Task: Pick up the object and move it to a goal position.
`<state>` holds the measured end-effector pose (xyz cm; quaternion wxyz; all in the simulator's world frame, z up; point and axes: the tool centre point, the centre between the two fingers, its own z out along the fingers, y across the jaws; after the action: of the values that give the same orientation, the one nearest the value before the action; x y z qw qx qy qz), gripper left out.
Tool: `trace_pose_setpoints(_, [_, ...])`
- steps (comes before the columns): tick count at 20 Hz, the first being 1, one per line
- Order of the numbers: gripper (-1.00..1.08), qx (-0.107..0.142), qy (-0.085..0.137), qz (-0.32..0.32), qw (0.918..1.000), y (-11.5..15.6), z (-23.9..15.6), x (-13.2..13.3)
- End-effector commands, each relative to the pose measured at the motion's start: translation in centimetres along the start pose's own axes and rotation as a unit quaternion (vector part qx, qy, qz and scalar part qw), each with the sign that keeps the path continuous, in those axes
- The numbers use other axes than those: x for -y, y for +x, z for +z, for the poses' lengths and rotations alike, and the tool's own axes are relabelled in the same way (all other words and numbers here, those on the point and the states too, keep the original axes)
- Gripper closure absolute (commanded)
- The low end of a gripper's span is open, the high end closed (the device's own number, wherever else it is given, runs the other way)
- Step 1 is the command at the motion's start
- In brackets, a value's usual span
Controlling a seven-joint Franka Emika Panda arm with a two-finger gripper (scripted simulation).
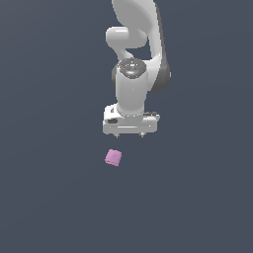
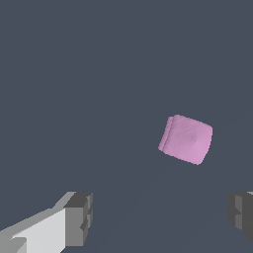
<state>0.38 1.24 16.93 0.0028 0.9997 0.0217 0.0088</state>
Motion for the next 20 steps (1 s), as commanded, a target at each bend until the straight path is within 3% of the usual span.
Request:
trace_pose_setpoints(1, [-0.92,0.000,0.000,0.000,1.0000,0.0,0.0,0.0])
trace_pose_setpoints(11, [-0.92,0.002,0.001,-0.025,0.9997,-0.3,-0.9,3.1])
trace_pose_setpoints(20, [-0.92,0.003,0.003,0.006,1.0000,0.4,0.4,1.4])
